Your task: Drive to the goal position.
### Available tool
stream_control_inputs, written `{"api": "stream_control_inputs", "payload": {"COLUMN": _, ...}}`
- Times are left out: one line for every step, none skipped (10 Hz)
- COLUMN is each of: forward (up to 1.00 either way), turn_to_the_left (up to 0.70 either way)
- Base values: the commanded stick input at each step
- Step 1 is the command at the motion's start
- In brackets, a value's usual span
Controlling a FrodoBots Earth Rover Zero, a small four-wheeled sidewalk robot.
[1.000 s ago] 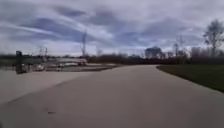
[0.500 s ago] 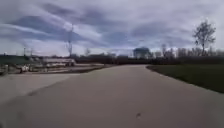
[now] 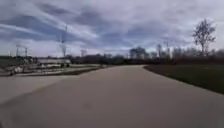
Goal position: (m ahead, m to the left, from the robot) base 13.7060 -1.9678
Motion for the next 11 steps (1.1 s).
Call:
{"api": "stream_control_inputs", "payload": {"forward": 1.0, "turn_to_the_left": 0.0}}
{"api": "stream_control_inputs", "payload": {"forward": 1.0, "turn_to_the_left": 0.0}}
{"api": "stream_control_inputs", "payload": {"forward": 1.0, "turn_to_the_left": 0.0}}
{"api": "stream_control_inputs", "payload": {"forward": 1.0, "turn_to_the_left": 0.0}}
{"api": "stream_control_inputs", "payload": {"forward": 1.0, "turn_to_the_left": 0.0}}
{"api": "stream_control_inputs", "payload": {"forward": 1.0, "turn_to_the_left": 0.0}}
{"api": "stream_control_inputs", "payload": {"forward": 1.0, "turn_to_the_left": 0.0}}
{"api": "stream_control_inputs", "payload": {"forward": 1.0, "turn_to_the_left": 0.0}}
{"api": "stream_control_inputs", "payload": {"forward": 1.0, "turn_to_the_left": 0.0}}
{"api": "stream_control_inputs", "payload": {"forward": 1.0, "turn_to_the_left": 0.0}}
{"api": "stream_control_inputs", "payload": {"forward": 1.0, "turn_to_the_left": 0.0}}
